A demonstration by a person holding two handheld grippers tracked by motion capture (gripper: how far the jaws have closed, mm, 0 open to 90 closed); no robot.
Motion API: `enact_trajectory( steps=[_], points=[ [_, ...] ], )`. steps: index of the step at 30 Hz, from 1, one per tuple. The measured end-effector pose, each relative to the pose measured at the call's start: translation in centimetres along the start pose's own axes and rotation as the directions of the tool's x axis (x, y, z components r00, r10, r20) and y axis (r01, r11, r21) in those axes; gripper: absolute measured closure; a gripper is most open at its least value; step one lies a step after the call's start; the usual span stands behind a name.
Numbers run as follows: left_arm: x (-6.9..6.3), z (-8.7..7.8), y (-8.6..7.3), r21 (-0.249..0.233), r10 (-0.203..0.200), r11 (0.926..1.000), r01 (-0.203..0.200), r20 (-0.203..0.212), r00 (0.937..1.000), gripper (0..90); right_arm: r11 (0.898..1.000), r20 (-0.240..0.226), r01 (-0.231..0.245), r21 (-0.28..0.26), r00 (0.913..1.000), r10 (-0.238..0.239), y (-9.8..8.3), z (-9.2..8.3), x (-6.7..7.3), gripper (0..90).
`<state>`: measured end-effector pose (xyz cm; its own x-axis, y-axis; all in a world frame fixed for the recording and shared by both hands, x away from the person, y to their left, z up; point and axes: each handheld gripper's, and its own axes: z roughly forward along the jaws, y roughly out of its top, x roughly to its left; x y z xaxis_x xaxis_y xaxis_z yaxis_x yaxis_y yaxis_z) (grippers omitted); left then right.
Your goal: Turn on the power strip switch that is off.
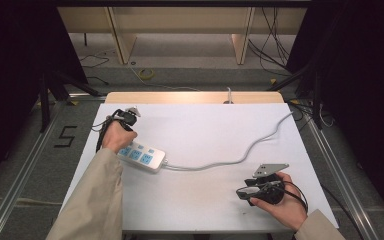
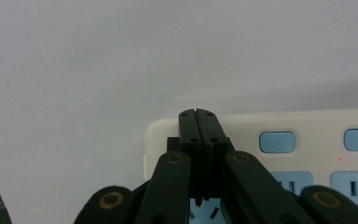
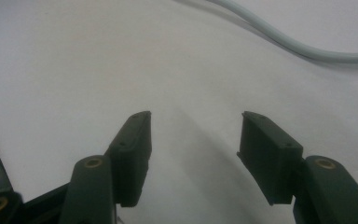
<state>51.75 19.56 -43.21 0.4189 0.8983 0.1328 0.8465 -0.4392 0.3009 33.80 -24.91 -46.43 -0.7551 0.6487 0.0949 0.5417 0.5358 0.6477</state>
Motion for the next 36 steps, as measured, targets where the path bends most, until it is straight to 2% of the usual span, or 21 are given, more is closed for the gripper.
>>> enact_trajectory(
  steps=[6, 18, 23, 36],
  points=[
    [0.19, 0.08, -0.06, 0.001, -0.020, 0.9998, 0.020, 0.006, 0.9998, 89.8, 1.000, -0.003, -0.002, 0.002, 1.0000, 0.002, 0.02, 0.01, 0.00, 44.4],
    [-0.10, 0.01, 0.05, 0.006, -0.005, 1.0000, 0.005, 0.004, 1.0000, 89.8, 1.000, -0.003, -0.001, 0.001, 1.0000, 0.001, 0.02, 0.01, 0.01, 44.3],
    [0.14, 0.10, 0.01, 0.010, -0.024, 0.9997, 0.024, 0.015, 0.9996, 89.8, 1.000, 0.000, 0.005, -0.001, 1.0000, -0.005, 0.01, -0.02, 0.00, 44.3],
    [-0.01, 0.30, 0.19, 0.023, -0.023, 0.9995, 0.023, 0.007, 0.9997, 89.8, 1.000, 0.000, 0.008, -0.001, 1.0000, -0.008, 0.03, 0.00, 0.00, 44.4]
  ],
)
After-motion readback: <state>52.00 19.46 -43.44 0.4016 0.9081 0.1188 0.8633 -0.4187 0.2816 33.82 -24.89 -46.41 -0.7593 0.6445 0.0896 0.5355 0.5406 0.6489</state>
